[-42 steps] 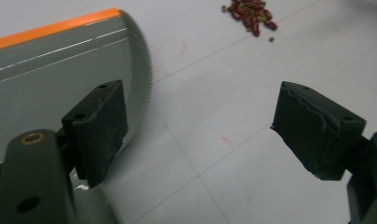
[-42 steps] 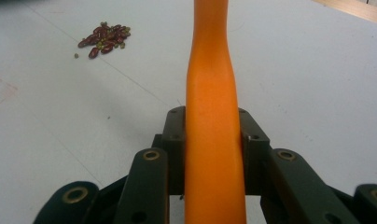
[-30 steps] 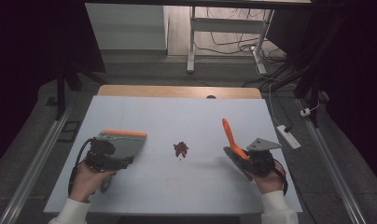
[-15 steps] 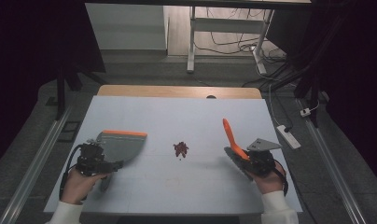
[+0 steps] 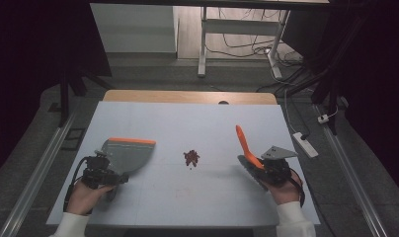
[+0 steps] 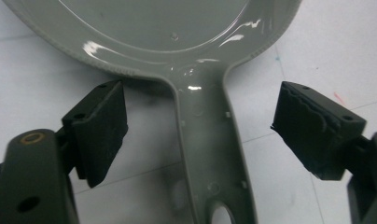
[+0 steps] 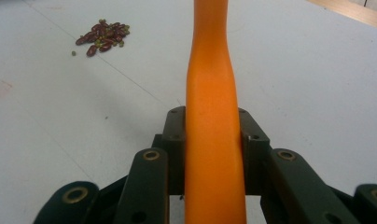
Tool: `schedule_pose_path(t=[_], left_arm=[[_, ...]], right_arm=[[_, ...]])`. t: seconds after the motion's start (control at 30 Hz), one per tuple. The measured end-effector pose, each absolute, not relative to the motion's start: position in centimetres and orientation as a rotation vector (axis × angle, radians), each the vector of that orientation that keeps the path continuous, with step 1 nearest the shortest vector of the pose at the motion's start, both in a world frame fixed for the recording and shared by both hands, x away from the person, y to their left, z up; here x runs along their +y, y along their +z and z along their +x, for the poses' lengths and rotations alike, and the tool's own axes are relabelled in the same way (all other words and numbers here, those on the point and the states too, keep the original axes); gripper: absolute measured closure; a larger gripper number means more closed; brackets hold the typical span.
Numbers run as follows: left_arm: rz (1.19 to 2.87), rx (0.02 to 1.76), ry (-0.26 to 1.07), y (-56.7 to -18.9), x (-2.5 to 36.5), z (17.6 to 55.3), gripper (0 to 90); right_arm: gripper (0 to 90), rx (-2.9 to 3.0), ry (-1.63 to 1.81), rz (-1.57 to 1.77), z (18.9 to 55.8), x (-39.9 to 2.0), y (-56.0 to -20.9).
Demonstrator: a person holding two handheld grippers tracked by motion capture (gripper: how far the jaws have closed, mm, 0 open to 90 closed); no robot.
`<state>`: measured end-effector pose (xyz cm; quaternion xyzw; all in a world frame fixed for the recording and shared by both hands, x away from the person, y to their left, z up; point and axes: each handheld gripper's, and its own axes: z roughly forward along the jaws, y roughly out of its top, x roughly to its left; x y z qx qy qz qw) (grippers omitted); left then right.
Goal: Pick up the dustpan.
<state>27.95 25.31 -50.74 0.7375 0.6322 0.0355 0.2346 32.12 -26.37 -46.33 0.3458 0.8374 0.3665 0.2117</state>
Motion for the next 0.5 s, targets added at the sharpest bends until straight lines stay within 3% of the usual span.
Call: schedule_pose_path(t=[0.5], left_arm=[[1.994,1.755,0.069,-52.0,24.7,29.0,38.3]], right_arm=[[70.3,2.318,1.009,0.967,31.7,-26.7,-46.4]])
